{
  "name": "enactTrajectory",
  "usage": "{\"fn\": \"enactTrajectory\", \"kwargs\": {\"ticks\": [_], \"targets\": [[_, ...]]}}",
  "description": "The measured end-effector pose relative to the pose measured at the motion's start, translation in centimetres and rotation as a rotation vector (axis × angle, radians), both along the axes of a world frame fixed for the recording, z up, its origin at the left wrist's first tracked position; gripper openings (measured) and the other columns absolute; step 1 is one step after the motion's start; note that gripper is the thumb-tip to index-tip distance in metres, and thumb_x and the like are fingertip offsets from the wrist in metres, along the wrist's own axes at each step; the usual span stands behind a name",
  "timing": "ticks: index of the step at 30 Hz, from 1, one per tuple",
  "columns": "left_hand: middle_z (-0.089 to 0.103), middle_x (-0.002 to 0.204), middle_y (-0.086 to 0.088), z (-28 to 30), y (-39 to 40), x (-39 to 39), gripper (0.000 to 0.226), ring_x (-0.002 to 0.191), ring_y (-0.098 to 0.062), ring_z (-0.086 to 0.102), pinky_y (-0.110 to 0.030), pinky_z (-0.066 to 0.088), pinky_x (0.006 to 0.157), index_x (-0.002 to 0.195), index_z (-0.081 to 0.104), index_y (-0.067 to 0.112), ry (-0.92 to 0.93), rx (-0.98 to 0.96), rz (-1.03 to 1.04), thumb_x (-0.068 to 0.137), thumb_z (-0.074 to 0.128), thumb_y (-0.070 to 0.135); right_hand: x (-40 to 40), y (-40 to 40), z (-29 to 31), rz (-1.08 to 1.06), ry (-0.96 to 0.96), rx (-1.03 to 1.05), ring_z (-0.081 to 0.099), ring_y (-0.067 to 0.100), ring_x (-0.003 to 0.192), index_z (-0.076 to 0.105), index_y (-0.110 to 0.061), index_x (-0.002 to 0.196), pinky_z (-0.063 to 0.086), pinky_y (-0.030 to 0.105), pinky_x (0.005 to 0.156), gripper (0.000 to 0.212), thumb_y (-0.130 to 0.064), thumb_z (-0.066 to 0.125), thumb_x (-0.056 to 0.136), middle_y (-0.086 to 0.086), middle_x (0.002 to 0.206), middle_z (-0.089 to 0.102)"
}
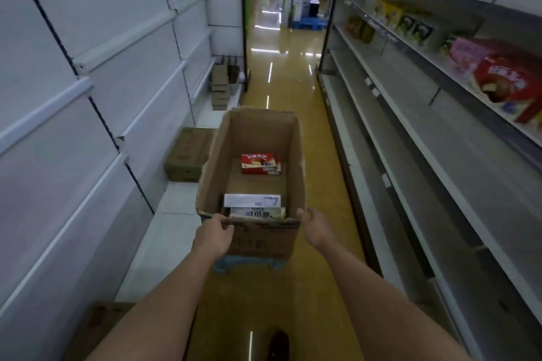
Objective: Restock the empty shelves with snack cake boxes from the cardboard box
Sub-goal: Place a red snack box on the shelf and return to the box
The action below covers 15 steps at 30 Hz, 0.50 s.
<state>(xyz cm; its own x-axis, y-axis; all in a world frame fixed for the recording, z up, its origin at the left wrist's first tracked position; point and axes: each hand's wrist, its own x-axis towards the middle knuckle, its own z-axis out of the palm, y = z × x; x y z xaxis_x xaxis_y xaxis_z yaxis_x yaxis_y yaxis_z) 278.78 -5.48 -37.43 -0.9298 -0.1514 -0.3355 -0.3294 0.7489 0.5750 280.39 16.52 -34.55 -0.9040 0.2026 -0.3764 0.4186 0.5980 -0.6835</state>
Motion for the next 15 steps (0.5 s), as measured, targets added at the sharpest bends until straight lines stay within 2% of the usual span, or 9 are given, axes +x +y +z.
{"fn": "enactTrajectory", "kwargs": {"ticks": [8,15], "targets": [[0.052,0.137,-0.008,1.2,0.4,-10.6,0.043,0.121,-0.027,0.052,-0.034,0.045,0.094,0.139,0.043,0.014,-0.019,-0.012,0.048,0.098,0.048,0.029,-12.5,0.3,-0.5,0.027,-0.051,-0.06,0.03,0.029,0.141,0.024,-0.013,0.15,0.03,0.044,0.113,0.062,-0.048,0.034,0.1,0.009,0.154,0.03],[0.053,0.137,-0.008,-0.8,2.6,-18.8,0.042,0.123,-0.026,0.051,-0.031,0.042,0.096,0.138,0.044,0.012,-0.044,-0.038,0.008,0.098,0.048,0.027,-20.9,1.6,-2.3,0.074,-0.076,0.023,0.028,0.029,0.142,0.022,-0.013,0.151,0.029,0.044,0.114,0.062,-0.047,0.033,0.1,0.01,0.155,0.029]]}}
